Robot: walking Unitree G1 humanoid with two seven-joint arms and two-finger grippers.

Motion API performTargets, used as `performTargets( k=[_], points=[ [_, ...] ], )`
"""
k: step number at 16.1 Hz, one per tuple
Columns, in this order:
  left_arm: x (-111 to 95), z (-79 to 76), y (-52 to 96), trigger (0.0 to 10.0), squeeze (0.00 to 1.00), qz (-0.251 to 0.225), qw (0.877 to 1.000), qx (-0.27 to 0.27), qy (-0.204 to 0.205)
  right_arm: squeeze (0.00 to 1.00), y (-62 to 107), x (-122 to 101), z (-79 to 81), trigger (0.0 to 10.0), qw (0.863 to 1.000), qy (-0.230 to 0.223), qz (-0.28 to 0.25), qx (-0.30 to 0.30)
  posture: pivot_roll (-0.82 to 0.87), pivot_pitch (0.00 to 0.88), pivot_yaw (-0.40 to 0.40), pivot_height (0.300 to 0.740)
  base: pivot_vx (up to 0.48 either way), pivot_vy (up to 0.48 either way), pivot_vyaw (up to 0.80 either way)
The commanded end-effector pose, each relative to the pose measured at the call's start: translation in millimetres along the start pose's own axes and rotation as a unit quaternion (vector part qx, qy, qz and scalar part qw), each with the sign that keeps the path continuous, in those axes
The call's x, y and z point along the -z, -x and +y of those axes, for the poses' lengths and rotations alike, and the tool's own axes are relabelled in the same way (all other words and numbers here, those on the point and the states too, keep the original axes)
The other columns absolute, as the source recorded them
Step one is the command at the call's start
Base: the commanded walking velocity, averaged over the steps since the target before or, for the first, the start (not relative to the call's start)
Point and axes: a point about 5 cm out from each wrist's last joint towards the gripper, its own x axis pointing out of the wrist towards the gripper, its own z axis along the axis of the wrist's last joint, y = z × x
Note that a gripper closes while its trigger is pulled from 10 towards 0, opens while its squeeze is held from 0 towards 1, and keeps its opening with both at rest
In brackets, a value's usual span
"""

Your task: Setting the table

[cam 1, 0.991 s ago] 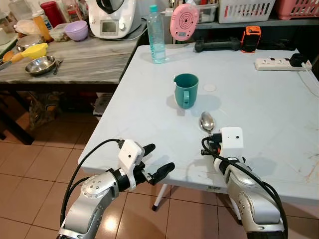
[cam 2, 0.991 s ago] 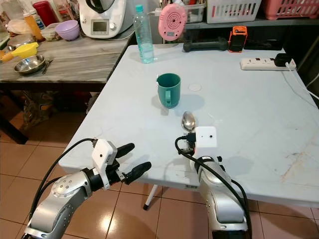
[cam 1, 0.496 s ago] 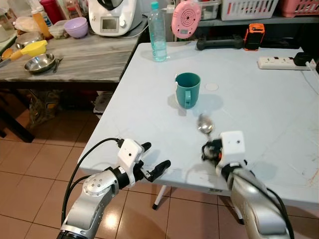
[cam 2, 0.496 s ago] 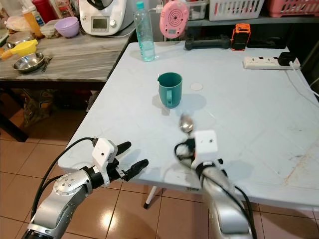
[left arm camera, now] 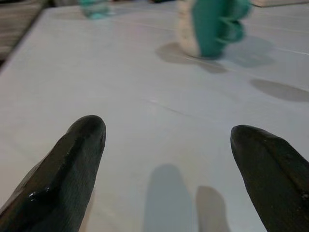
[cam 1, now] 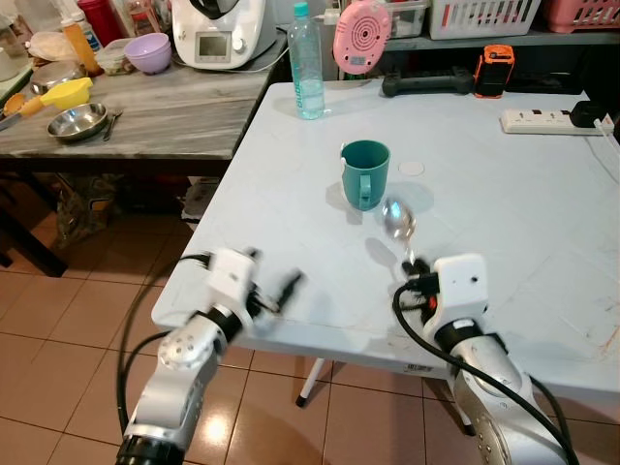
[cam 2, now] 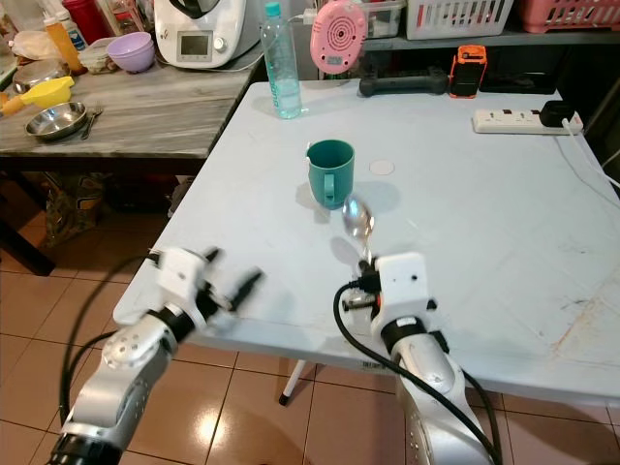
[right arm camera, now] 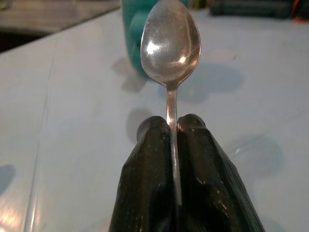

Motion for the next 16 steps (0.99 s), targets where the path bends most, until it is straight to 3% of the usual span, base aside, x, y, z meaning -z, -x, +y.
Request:
performTargets(
  k=[1, 2, 3, 4, 9, 16],
  points=[
    [1.5, 8.1, 0.8, 10.0, 0.00, 0.003, 1.000, -0.028, -0.005, 0.00, -1.0, -17.0, 0.4, 0.0, 0.999, 0.017, -0.046, 0.005, -0.20, 0.082, 0.134, 0.740, 0.000, 0.000, 0.00],
    [1.1, 9.1, -0.3, 10.0, 0.00, 0.002, 0.999, -0.033, -0.004, 0.00, -0.7, -23.1, -1.1, 0.0, 0.997, 0.035, -0.064, 0.009, -0.20, 0.082, 0.134, 0.740, 0.000, 0.000, 0.00],
    [0.3, 10.3, -3.2, 10.0, 0.00, -0.004, 0.999, -0.048, -0.007, 0.00, 2.7, -31.3, -5.0, 1.4, 0.994, 0.055, -0.090, 0.020, -0.20, 0.080, 0.138, 0.740, 0.000, 0.000, 0.00],
    [-1.1, 9.8, -5.3, 10.0, 0.00, -0.007, 0.999, -0.053, -0.008, 0.00, 6.2, -33.4, -10.7, 10.0, 0.994, 0.054, -0.094, 0.033, -0.20, 0.080, 0.138, 0.740, 0.000, 0.000, 0.00],
    [-3.6, 6.7, -13.9, 10.0, 0.00, -0.018, 0.997, -0.072, -0.010, 0.00, 9.0, -34.0, -25.4, 10.0, 0.991, 0.068, -0.096, 0.071, -0.21, 0.067, 0.140, 0.740, 0.000, 0.000, 0.00],
    [-2.0, 9.4, -19.1, 10.0, 0.00, -0.020, 0.996, -0.082, -0.020, 0.00, 4.7, -34.8, -22.8, 10.0, 0.991, 0.065, -0.100, 0.066, -0.21, 0.052, 0.131, 0.740, 0.000, 0.217, -0.71]
  ],
)
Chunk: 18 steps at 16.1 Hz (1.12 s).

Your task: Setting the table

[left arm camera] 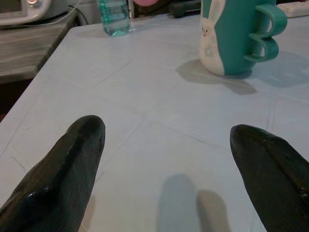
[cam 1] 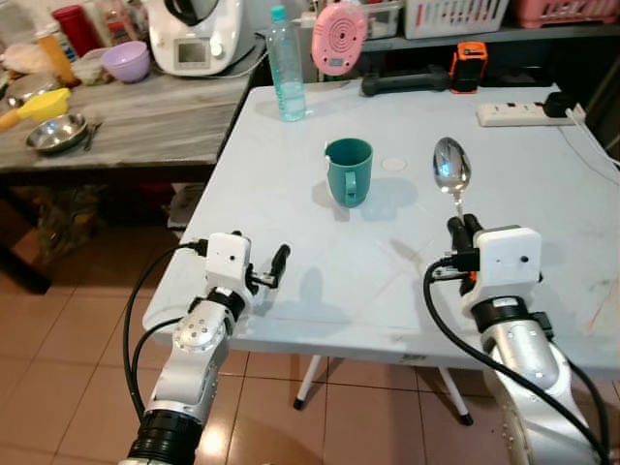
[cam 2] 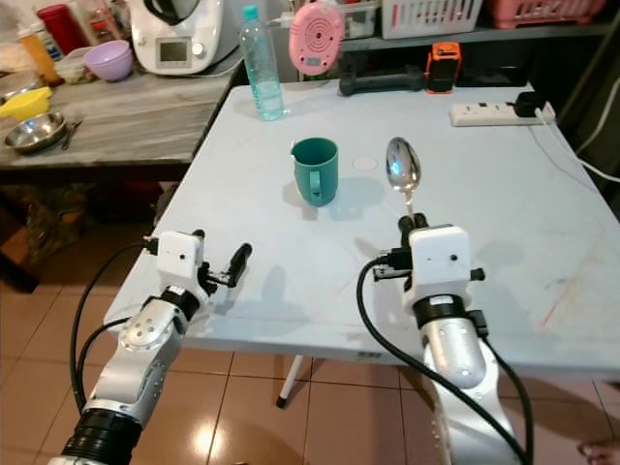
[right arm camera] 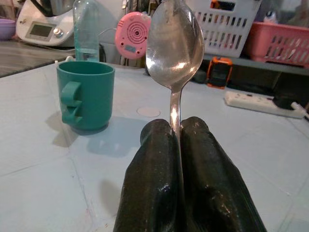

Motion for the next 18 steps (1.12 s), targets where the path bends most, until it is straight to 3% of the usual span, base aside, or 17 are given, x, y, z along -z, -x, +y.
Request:
performTargets(
  k=[1, 6, 18],
  points=[
    [1.2, 5.7, 1.5, 10.0, 0.00, 0.002, 1.000, -0.002, -0.008, 0.00, -0.7, -1.3, 4.8, 10.0, 1.000, -0.009, -0.006, -0.007, -0.21, 0.050, 0.132, 0.740, 0.000, 0.416, -0.59],
    [0.2, 6.8, -0.2, 10.0, 0.00, -0.003, 1.000, 0.002, -0.012, 0.00, -1.4, -0.4, 8.9, 10.0, 1.000, -0.007, -0.008, -0.009, -0.21, 0.050, 0.139, 0.740, 0.000, 0.457, -0.49],
    [0.2, 4.8, -1.2, 10.0, 0.00, -0.012, 1.000, -0.010, -0.019, 0.00, -4.6, -2.5, 17.4, 10.0, 0.999, 0.003, -0.022, -0.029, -0.20, 0.050, 0.138, 0.740, 0.000, 0.480, 0.00]
  ],
)
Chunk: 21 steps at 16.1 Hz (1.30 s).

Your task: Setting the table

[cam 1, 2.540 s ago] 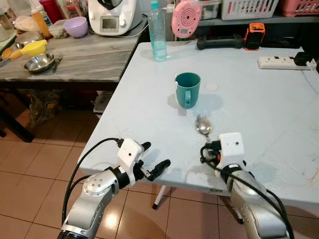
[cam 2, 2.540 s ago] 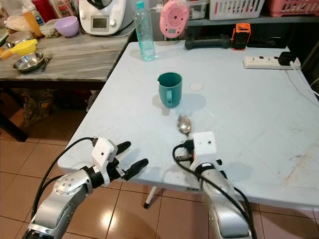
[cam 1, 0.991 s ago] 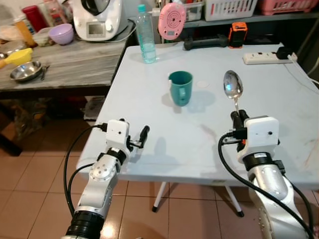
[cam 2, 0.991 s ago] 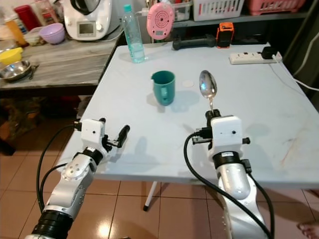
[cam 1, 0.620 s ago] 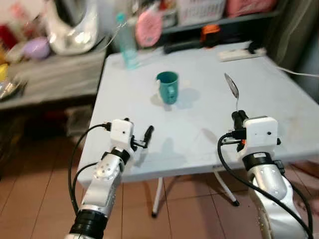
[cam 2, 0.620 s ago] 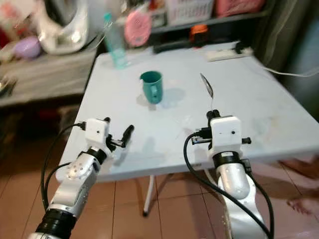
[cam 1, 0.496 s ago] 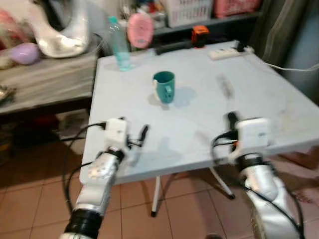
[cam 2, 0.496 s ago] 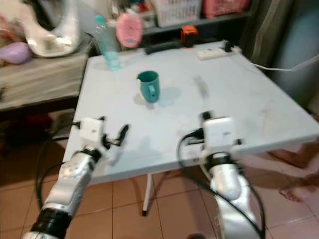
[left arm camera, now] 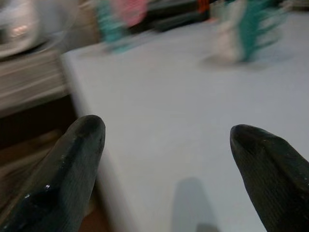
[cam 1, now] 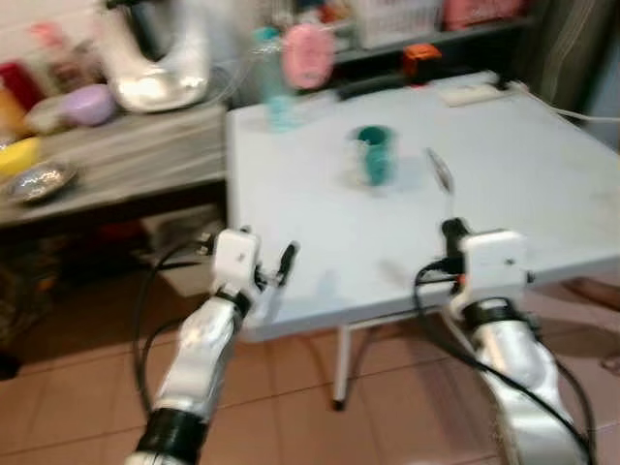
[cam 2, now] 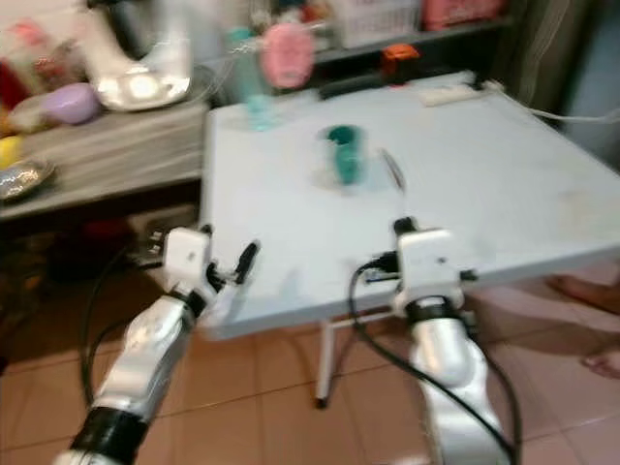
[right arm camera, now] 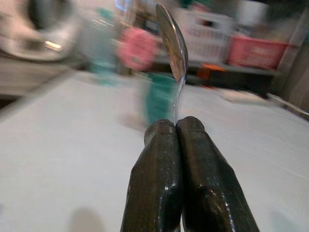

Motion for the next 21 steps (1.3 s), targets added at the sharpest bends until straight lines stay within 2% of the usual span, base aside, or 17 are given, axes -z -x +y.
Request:
performTargets(
  k=[1, 7, 14, 16, 21],
  points=[
    [-4.2, 0.4, -2.4, 10.0, 0.00, -0.008, 1.000, -0.003, -0.006, 0.00, -1.0, -4.7, -2.1, 10.0, 1.000, 0.007, -0.013, 0.000, -0.20, 0.050, 0.138, 0.740, 0.000, 0.480, 0.00],
    [-3.3, -1.5, -3.7, 10.0, 0.00, -0.005, 1.000, -0.006, 0.003, 0.00, -0.6, -3.7, -0.5, 10.0, 1.000, 0.010, -0.011, -0.004, -0.20, 0.052, 0.140, 0.740, 0.000, 0.480, 0.00],
    [-3.4, -2.6, -5.2, 10.0, 0.00, -0.004, 1.000, -0.003, 0.000, 0.00, -0.7, -2.1, -0.5, 10.0, 1.000, 0.008, -0.009, -0.002, -0.21, 0.052, 0.143, 0.740, 0.000, 0.480, 0.50],
    [-3.0, -3.0, -5.4, 10.0, 0.00, -0.002, 1.000, -0.003, -0.001, 0.00, -1.0, -1.7, -0.7, 10.0, 1.000, 0.005, -0.008, 0.001, -0.21, 0.052, 0.143, 0.740, 0.000, 0.465, 0.00],
    [-9.6, -9.2, -6.1, 10.0, 0.00, -0.023, 1.000, 0.013, 0.005, 0.00, -1.9, 0.7, -6.9, 10.0, 1.000, 0.011, -0.004, 0.022, -0.21, 0.049, 0.139, 0.740, 0.000, 0.000, 0.00]
  ],
)
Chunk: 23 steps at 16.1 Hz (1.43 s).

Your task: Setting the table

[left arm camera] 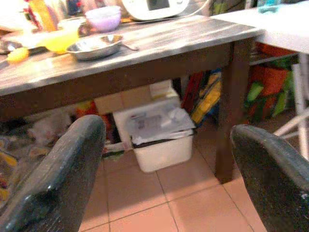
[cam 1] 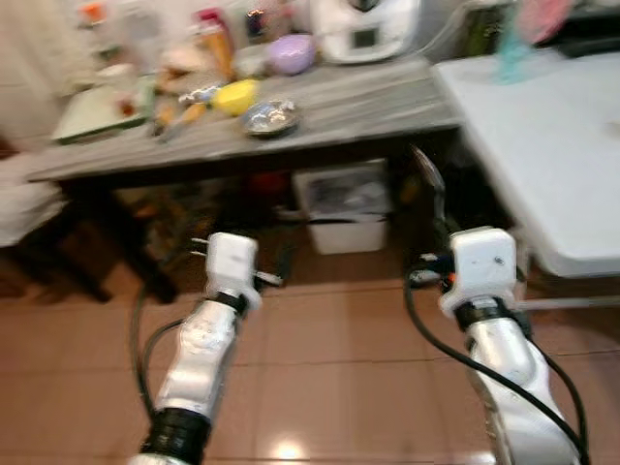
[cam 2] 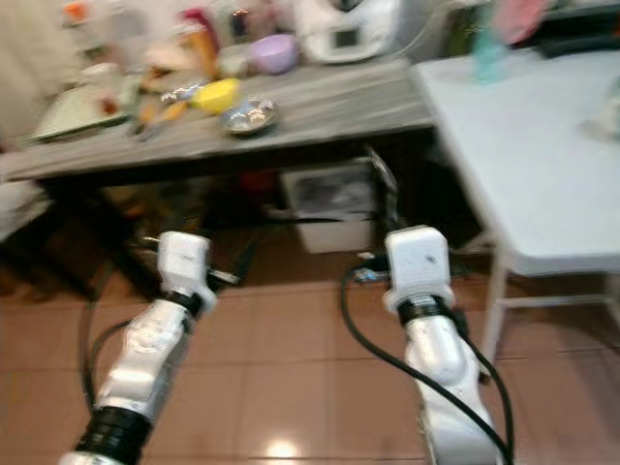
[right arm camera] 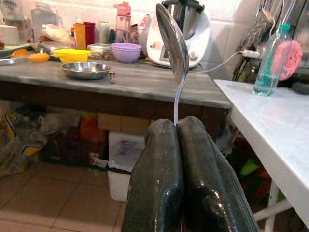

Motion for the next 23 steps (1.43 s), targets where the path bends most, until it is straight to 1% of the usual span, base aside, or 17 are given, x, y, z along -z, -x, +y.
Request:
performTargets(
  k=[1, 3, 5, 7, 13, 17, 23],
  points=[
    [-7.0, 6.4, -0.4, 10.0, 0.00, -0.012, 1.000, -0.003, -0.008, 0.00, -2.1, -6.7, 1.3, 10.0, 1.000, -0.003, -0.015, 0.004, -0.21, 0.049, 0.139, 0.740, 0.000, 0.000, 0.00],
    [-11.5, 7.0, -1.4, 10.0, 0.00, -0.018, 1.000, 0.007, 0.012, 0.00, -2.4, -6.3, 1.6, 10.0, 1.000, -0.003, -0.015, 0.004, -0.20, 0.046, 0.140, 0.740, 0.000, 0.000, 0.00],
    [-14.0, 7.0, -1.8, 10.0, 0.00, -0.024, 0.999, 0.019, 0.021, 0.00, -3.2, -5.8, 1.6, 10.0, 1.000, -0.005, -0.015, 0.005, -0.20, 0.043, 0.140, 0.740, 0.000, 0.000, 0.00],
    [-14.5, 6.7, -1.8, 10.0, 0.00, -0.024, 0.999, 0.022, 0.019, 0.00, -4.1, -6.4, 1.4, 10.0, 1.000, -0.005, -0.017, 0.006, -0.20, 0.040, 0.142, 0.740, 0.146, 0.000, 0.00],
    [-12.7, 5.5, -0.3, 10.0, 0.00, -0.019, 0.999, 0.029, 0.030, 0.00, -3.7, -4.9, 1.6, 10.0, 1.000, -0.008, -0.015, 0.010, -0.20, 0.038, 0.145, 0.740, 0.341, 0.000, 0.00],
    [-12.5, 2.8, -0.1, 10.0, 0.00, -0.017, 0.999, 0.037, 0.034, 0.00, -3.4, -4.4, 1.1, 10.0, 1.000, -0.007, -0.014, 0.011, -0.21, 0.042, 0.147, 0.740, 0.417, 0.000, 0.00],
    [-12.2, 3.2, 0.4, 10.0, 0.00, -0.015, 0.999, 0.039, 0.034, 0.00, -2.2, -2.8, 2.0, 10.0, 1.000, -0.009, -0.012, 0.011, -0.21, 0.042, 0.150, 0.740, 0.432, 0.000, 0.00]
  ],
)
